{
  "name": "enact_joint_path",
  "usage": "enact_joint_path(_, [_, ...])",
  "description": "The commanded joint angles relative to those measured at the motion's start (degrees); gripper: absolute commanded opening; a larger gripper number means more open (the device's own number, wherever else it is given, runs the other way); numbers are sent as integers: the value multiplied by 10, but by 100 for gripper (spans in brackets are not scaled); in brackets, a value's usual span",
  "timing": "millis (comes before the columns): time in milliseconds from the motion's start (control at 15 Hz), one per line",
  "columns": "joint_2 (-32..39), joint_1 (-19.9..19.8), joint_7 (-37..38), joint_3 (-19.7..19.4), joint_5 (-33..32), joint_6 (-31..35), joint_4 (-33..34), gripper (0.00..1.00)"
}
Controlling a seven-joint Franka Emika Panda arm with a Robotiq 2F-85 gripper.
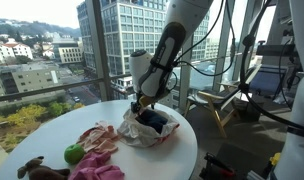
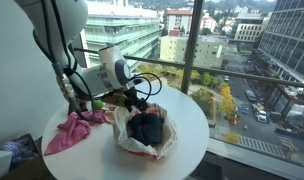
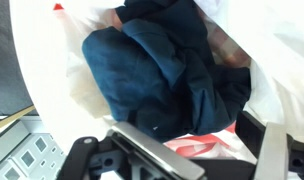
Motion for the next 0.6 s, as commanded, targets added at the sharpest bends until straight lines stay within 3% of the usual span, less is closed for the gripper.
enact_joint_path(0, [-137,44,29,-12,-24,-121,-51,100])
enact_joint_path(200, [-206,30,-22,65,33,-148,-81,100])
enact_joint_path(533, [-210,53,-75,178,120,-70,-105,100])
